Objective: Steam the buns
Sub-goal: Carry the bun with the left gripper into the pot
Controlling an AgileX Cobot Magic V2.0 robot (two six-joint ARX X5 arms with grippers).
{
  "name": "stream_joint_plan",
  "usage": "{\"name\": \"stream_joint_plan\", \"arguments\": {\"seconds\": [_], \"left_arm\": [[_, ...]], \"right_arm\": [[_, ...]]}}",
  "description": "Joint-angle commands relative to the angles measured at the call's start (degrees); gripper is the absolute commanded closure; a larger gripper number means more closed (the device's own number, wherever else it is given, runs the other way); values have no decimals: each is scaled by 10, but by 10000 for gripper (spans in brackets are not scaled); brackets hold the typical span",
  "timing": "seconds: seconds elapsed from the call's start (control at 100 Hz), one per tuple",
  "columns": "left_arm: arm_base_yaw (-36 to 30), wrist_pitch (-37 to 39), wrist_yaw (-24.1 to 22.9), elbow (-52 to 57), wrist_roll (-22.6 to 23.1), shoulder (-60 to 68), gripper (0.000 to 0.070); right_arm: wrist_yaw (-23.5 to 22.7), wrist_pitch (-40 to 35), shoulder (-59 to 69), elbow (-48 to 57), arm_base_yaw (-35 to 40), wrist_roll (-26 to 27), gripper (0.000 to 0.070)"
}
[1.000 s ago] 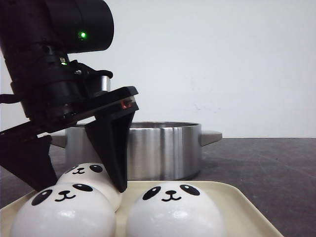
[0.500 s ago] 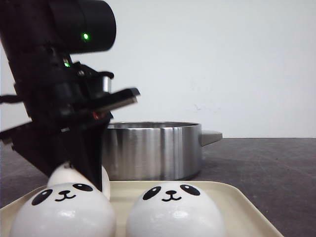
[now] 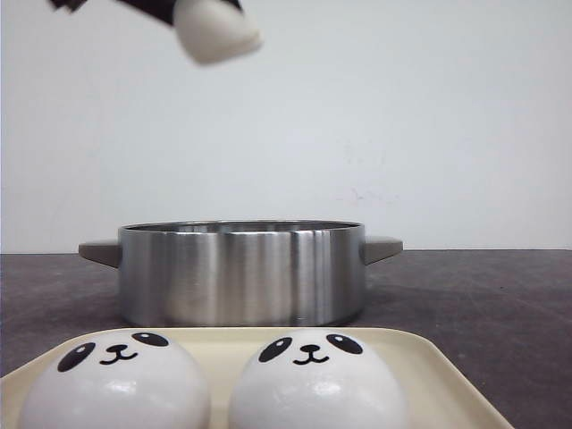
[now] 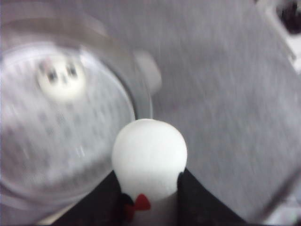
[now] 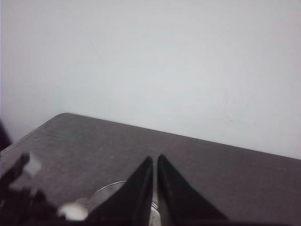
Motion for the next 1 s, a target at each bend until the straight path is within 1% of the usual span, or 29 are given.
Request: {"name": "stream_joint_plan", "arguments": {"seconds": [0.0, 0.21, 0.42, 0.78, 0.99], "left_arm": [[15, -5, -3, 46, 51, 34, 689], [88, -55, 5, 156, 94, 168, 689], [131, -38, 5, 175, 94, 275, 689], [154, -16, 0, 175, 94, 395, 689], [157, -10, 0, 175, 94, 421, 659]], "right_arm": [[3, 3, 7, 9, 7, -4, 691], [3, 0, 20, 9, 7, -10, 691], [3, -8, 33, 9, 7, -10, 691], [3, -10, 42, 8, 7, -10, 691], [3, -22, 42, 8, 7, -6, 691]]}}
